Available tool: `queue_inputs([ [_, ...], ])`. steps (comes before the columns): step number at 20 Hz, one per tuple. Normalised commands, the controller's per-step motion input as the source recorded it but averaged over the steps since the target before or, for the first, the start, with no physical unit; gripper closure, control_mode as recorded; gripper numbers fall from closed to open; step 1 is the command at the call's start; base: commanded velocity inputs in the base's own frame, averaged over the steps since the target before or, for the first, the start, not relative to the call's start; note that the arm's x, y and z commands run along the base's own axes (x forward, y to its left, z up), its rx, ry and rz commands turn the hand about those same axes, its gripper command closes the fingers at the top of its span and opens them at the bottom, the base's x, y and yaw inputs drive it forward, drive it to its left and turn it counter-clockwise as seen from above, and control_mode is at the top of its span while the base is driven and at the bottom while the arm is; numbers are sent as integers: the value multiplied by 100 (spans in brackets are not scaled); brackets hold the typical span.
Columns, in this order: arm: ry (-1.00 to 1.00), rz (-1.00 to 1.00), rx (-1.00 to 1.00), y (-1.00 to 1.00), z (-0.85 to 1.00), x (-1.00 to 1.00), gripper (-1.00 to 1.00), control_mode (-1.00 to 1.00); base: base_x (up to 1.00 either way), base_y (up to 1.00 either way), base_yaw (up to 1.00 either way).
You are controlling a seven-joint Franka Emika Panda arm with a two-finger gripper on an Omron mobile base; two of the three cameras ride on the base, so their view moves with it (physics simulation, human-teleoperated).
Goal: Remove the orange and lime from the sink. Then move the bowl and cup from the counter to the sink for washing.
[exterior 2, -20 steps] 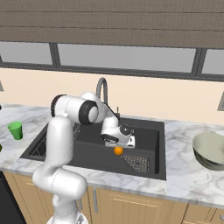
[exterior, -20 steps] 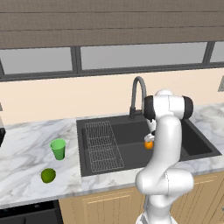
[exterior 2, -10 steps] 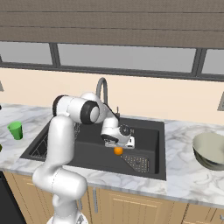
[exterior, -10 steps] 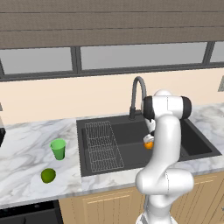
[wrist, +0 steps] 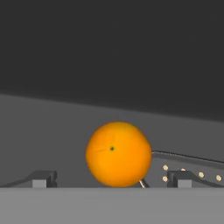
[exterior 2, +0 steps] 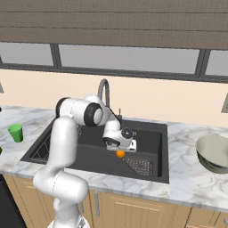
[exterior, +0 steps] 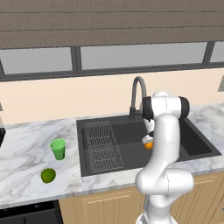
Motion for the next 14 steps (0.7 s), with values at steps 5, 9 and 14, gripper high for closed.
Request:
queue_inputs([
  [5,2,0,0,1,-12,7,-100,-100,0,0,0],
  [9,2,0,0,0,-13,7,-100,-100,0,0,0],
  [14,0,0,0,0,-11,9,-100,-100,0,0,0],
])
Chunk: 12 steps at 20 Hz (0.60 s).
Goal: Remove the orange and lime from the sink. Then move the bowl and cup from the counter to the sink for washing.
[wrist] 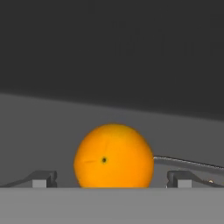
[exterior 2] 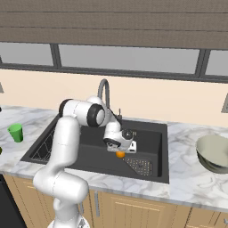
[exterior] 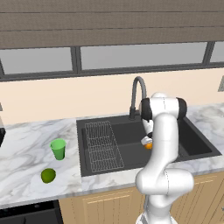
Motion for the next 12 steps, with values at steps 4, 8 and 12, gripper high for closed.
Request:
queue_inputs([
  [4,0,0,0,0,-10,9,-100,-100,0,0,0],
  [8,0,0,0,0,-10,9,-100,-100,0,0,0],
  [12,0,0,0,1,-11,6,-100,-100,0,0,0],
])
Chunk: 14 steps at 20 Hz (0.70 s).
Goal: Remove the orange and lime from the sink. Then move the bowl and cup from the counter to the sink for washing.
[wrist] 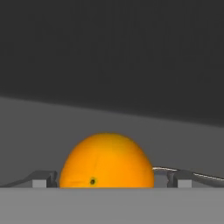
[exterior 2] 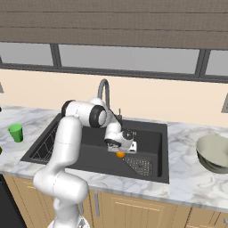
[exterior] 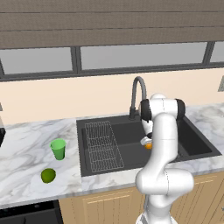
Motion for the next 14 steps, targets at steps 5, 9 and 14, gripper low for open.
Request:
queue_inputs([
  [5,0,0,0,2,-10,4,-100,-100,0,0,0],
  [9,0,0,0,2,-9,5,-100,-100,0,0,0],
  [14,0,0,0,3,-9,5,-100,-100,0,0,0],
])
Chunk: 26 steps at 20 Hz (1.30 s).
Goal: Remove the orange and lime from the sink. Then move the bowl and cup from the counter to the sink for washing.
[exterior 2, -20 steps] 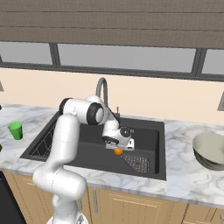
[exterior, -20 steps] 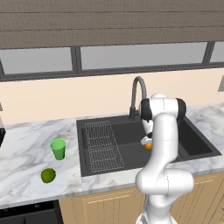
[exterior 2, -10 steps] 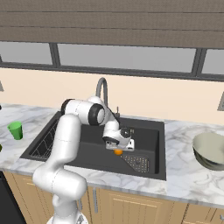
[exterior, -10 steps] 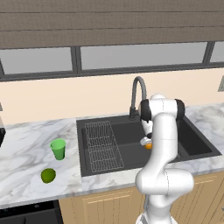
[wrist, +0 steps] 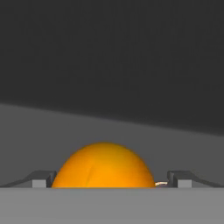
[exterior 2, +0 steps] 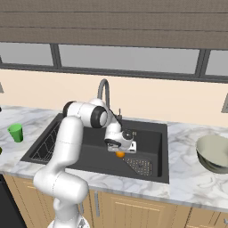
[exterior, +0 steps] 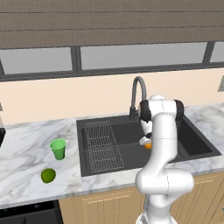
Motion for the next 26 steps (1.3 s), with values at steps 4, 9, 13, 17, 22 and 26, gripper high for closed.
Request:
queue_inputs([
  [4,0,0,0,1,-9,2,-100,-100,0,0,0],
  [9,3,-2,0,0,-8,-3,100,-100,0,0,0],
  [13,8,-4,0,0,-7,-7,100,-100,0,0,0],
  [17,6,-3,0,0,-7,-6,100,-100,0,0,0],
  [22,1,-3,0,0,-6,-10,100,-100,0,0,0],
  [26,-2,-2,0,0,-1,-17,100,-100,0,0,0],
])
